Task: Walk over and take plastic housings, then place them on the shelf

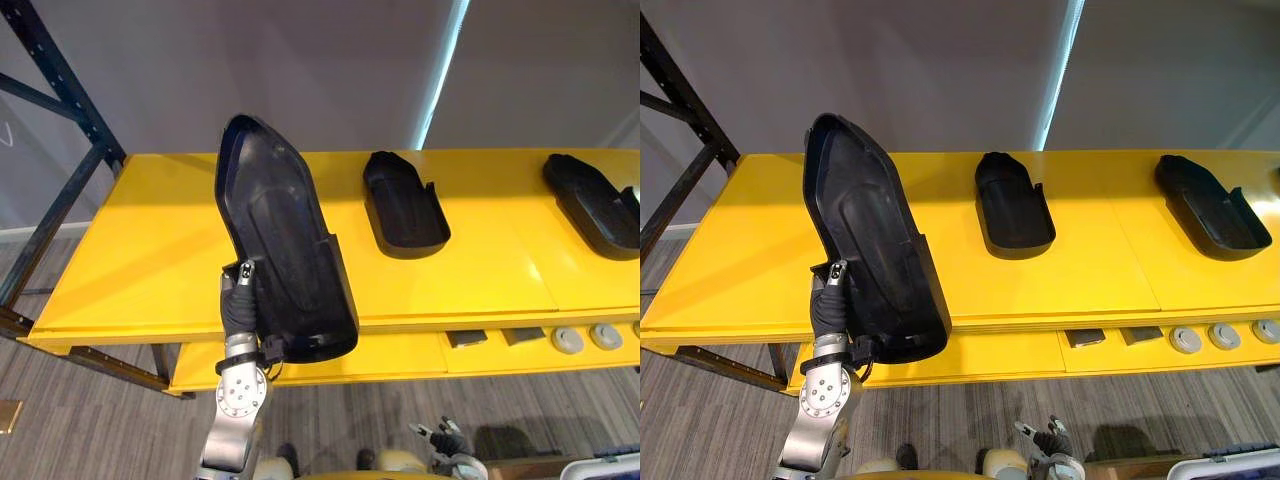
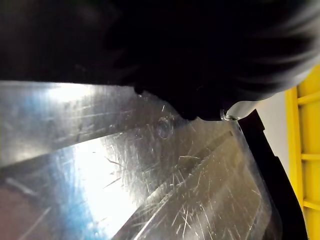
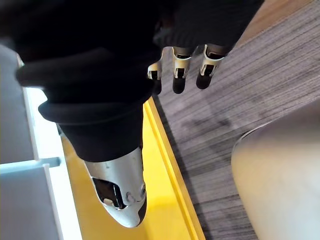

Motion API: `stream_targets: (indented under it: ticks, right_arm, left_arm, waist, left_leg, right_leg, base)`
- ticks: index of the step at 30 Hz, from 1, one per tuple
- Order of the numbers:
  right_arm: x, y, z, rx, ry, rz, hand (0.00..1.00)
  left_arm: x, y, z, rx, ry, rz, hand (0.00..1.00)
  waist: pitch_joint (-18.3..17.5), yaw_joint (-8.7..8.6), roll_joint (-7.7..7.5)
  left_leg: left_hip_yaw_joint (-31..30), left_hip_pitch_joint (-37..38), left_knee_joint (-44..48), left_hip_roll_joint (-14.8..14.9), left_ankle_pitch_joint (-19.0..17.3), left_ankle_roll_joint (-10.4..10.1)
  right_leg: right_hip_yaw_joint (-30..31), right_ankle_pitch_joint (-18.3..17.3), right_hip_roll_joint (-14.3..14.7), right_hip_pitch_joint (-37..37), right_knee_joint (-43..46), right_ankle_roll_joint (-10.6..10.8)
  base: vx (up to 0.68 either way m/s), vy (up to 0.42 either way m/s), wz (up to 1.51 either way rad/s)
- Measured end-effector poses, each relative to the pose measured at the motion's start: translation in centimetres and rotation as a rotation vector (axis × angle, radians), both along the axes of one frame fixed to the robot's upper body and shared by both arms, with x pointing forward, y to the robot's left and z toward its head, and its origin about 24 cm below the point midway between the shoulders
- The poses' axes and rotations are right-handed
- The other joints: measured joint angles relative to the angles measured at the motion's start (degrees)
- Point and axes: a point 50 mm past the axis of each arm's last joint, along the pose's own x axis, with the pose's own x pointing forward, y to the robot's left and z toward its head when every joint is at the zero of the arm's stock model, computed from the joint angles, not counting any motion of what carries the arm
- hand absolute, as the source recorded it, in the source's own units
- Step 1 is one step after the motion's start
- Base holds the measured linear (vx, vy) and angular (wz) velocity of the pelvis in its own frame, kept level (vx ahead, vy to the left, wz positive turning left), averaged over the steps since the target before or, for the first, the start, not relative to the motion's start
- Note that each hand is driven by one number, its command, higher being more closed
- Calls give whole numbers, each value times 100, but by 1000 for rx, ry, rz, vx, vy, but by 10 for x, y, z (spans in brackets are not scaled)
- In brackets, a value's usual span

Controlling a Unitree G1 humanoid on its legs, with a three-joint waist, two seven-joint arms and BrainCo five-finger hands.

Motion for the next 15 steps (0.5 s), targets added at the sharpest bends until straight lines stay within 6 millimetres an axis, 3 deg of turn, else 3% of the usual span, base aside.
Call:
stream_targets:
  ticks: [9, 15]
  right_arm:
    - [-12, 9, -2, 18, 18, 3, 0]
    - [-13, 9, -2, 27, 20, 50, 0]
  left_arm:
    - [-4, 8, -7, 70, 56, 28, 100]
    - [19, 38, -26, 215, 181, 85, 100]
  waist:
    - [-331, -10, -138]
    - [-524, -9, -42]
  left_leg:
    - [429, 315, -419, 14, 17, -25]
    - [524, 683, -853, -20, 212, -54]
  right_leg:
    - [233, 265, 25, 388, -705, 88]
    - [238, 420, 37, 594, -952, 103]
  base:
    - [68, 21, -16]
    - [72, 25, -4]
